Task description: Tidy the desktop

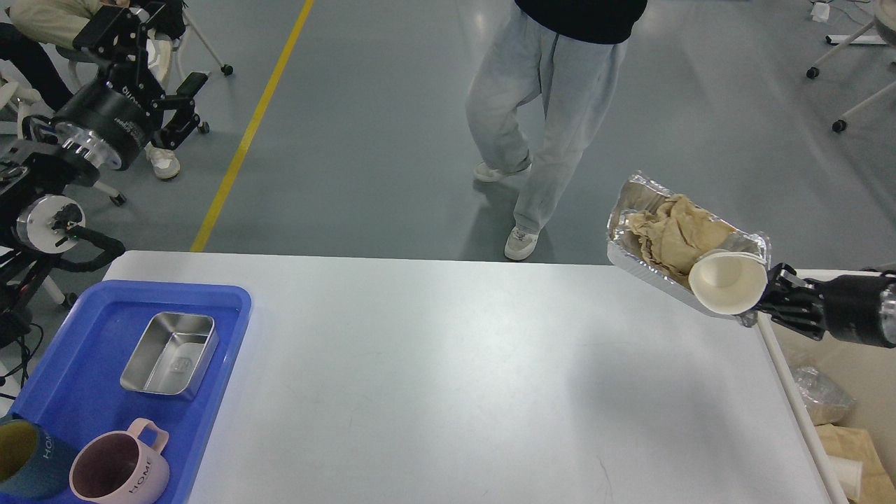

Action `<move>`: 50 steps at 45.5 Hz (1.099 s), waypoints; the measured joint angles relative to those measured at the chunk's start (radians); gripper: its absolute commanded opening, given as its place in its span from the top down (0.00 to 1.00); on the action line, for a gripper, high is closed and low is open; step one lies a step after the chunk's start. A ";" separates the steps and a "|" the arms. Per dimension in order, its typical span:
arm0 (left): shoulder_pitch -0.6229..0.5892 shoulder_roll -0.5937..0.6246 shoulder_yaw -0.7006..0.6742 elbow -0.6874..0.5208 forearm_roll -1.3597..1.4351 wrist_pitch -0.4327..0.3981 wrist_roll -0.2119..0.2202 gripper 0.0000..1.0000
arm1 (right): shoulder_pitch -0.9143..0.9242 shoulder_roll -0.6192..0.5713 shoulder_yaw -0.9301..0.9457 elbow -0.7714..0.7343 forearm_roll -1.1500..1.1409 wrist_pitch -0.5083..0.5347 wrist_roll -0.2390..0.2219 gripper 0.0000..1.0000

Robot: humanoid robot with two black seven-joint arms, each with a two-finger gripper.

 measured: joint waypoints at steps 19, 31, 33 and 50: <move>0.125 -0.017 -0.164 0.090 -0.074 0.001 -0.002 0.04 | -0.328 -0.095 0.012 -0.119 0.298 -0.154 0.002 1.00; 0.135 -0.029 -0.176 0.132 -0.130 0.004 0.000 0.04 | -0.484 -0.080 0.020 -0.167 0.507 -0.214 0.003 1.00; 0.135 -0.032 -0.177 0.136 -0.130 0.004 0.000 0.04 | -0.498 -0.074 0.020 -0.172 0.527 -0.222 0.003 1.00; 0.136 -0.036 -0.191 0.145 -0.131 0.006 0.001 0.04 | -0.532 -0.043 0.020 -0.191 0.600 -0.294 -0.003 0.23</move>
